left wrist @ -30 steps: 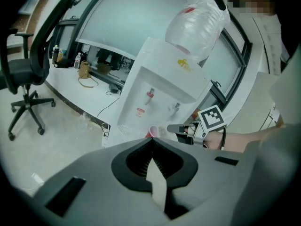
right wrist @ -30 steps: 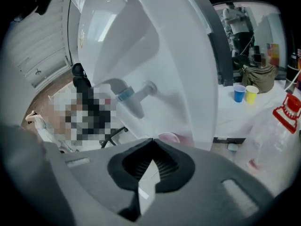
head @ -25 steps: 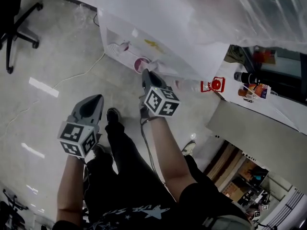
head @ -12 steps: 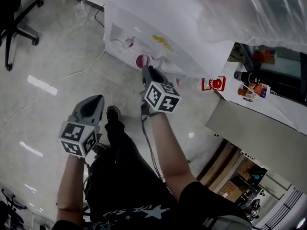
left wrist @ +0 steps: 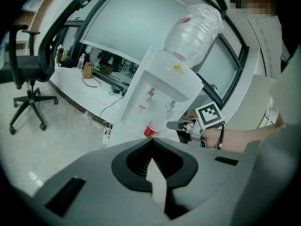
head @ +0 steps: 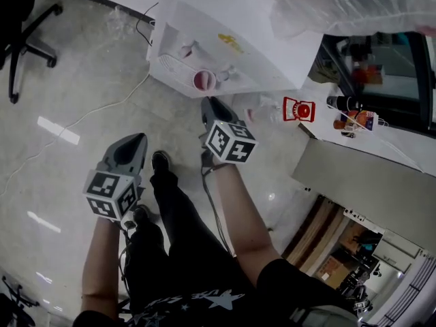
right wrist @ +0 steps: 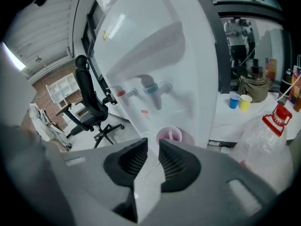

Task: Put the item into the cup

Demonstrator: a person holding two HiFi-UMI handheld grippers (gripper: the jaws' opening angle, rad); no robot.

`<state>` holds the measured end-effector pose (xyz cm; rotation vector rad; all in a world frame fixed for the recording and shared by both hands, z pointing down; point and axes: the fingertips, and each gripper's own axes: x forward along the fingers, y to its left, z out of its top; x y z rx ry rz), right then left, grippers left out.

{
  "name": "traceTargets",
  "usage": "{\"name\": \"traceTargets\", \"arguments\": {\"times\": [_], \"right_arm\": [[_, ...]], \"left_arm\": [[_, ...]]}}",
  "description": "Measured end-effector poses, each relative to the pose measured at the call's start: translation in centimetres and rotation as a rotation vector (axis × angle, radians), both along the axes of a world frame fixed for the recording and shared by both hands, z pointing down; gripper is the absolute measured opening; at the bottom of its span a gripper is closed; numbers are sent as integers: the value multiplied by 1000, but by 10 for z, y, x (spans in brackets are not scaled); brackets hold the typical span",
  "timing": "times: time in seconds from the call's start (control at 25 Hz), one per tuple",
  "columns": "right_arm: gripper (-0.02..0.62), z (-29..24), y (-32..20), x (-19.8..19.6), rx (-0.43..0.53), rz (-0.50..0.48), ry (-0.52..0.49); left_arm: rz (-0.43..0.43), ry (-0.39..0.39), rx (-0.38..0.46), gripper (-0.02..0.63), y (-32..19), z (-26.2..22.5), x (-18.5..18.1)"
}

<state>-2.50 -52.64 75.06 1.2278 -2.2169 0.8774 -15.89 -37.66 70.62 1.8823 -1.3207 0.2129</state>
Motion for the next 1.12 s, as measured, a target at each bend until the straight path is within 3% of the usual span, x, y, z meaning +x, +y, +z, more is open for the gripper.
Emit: {"name": "traceTargets", "arguments": {"times": [0.36, 0.64, 1.12], "right_arm": [[75, -44, 101, -1, 45, -13, -51], [74, -105, 190, -6, 35, -54, -86], [66, -202, 318, 2, 110, -66, -122]], "left_arm": [[-27, 2, 59, 6, 97, -35, -2], [-20, -10, 113, 6, 172, -102, -1], [-32, -2, 155, 6, 287, -180, -13]]}}
